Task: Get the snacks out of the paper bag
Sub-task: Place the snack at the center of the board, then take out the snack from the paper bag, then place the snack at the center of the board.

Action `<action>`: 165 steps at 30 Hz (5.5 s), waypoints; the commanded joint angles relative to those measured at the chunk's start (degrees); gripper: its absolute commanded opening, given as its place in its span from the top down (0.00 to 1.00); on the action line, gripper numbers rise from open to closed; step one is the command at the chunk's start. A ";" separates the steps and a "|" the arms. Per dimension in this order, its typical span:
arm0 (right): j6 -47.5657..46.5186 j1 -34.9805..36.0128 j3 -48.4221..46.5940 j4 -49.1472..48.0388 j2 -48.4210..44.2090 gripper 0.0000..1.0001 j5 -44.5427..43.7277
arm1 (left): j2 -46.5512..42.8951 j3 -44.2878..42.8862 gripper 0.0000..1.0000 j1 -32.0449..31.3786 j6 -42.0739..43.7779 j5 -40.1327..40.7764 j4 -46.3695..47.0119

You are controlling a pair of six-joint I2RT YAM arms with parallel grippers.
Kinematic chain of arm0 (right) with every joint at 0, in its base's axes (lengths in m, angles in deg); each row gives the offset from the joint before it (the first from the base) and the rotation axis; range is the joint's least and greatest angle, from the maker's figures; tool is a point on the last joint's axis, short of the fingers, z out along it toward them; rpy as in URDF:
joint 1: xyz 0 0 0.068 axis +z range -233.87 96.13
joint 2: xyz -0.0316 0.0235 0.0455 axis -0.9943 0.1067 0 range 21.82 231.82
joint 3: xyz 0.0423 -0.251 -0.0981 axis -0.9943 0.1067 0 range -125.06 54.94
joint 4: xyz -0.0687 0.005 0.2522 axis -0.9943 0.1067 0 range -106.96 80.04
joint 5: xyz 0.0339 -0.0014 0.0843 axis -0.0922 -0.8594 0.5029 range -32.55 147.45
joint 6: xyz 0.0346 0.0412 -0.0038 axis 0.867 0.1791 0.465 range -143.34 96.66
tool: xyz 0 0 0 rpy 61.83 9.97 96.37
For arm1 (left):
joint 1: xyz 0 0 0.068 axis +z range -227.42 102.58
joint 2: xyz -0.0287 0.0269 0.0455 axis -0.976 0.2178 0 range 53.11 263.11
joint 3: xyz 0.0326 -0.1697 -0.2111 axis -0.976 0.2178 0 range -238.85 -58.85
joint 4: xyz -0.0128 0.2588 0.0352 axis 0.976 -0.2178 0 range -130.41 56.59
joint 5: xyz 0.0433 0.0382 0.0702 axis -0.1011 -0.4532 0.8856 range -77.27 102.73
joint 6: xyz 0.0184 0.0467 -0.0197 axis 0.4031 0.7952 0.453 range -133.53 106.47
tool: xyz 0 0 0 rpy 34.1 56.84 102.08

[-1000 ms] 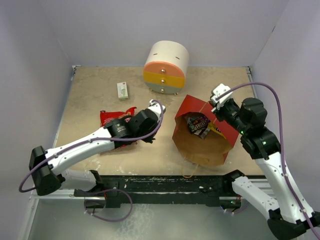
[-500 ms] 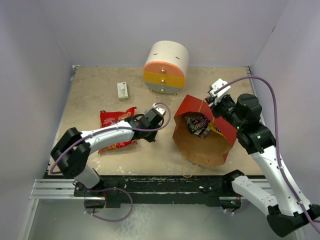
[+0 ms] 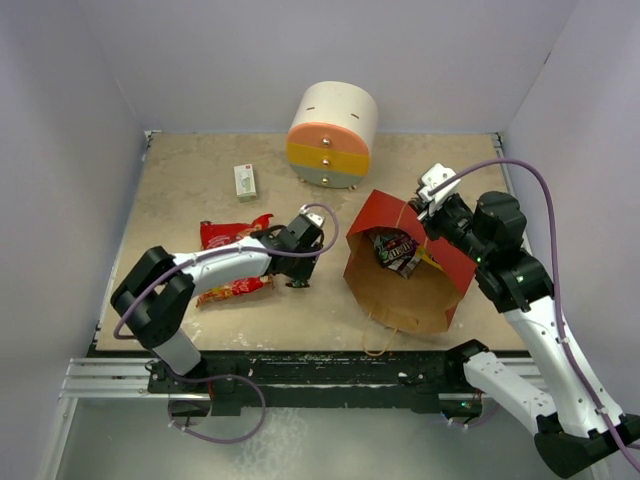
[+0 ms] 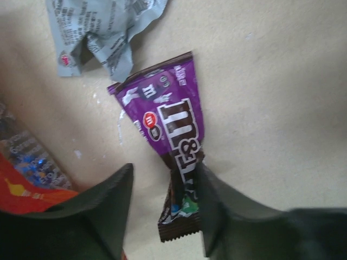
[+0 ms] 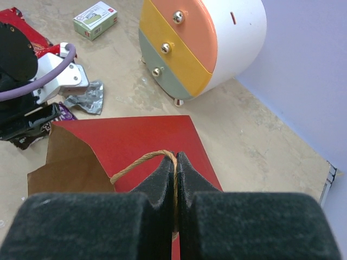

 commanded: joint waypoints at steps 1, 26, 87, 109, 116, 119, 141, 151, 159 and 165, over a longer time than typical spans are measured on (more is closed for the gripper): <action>-0.42 0.06 -0.88 -1.69 0.04 1.00 1.46 | -8.19 1.51 0.28 0.20 -1.31 0.47 -2.91; 2.19 0.06 -4.88 -4.97 3.61 1.00 4.08 | -12.01 -4.68 0.38 -29.74 12.02 6.09 18.12; 1.13 0.06 -7.65 -0.90 5.41 1.00 3.94 | 34.09 -40.72 0.74 -14.96 25.63 -4.36 14.71; 7.69 0.06 -4.05 -6.72 4.92 1.00 -0.88 | 12.15 -23.65 0.90 -17.34 13.26 -18.13 6.24; 6.23 0.00 -4.05 -6.75 5.08 1.00 -1.17 | 5.31 -19.30 0.92 -18.89 11.46 -14.72 3.98; 5.49 0.04 -3.96 -6.78 4.61 1.00 -1.88 | 2.55 -18.58 0.92 -18.84 10.69 -13.80 2.85; 4.01 0.04 -2.99 -9.87 5.48 1.00 -1.03 | -26.56 -11.23 1.00 -18.23 -17.67 19.58 -24.91; 4.35 0.06 -3.67 -7.54 4.99 1.00 0.94 | -12.75 -9.53 1.00 -9.75 -26.37 18.32 -22.04; 4.01 0.04 -3.68 -5.48 3.11 1.00 -0.69 | -3.82 -10.07 1.00 -2.42 -22.31 14.38 -19.27; 4.97 0.04 -2.55 -5.51 2.20 1.00 -1.60 | -1.31 -6.91 1.00 0.36 -20.55 8.11 -14.95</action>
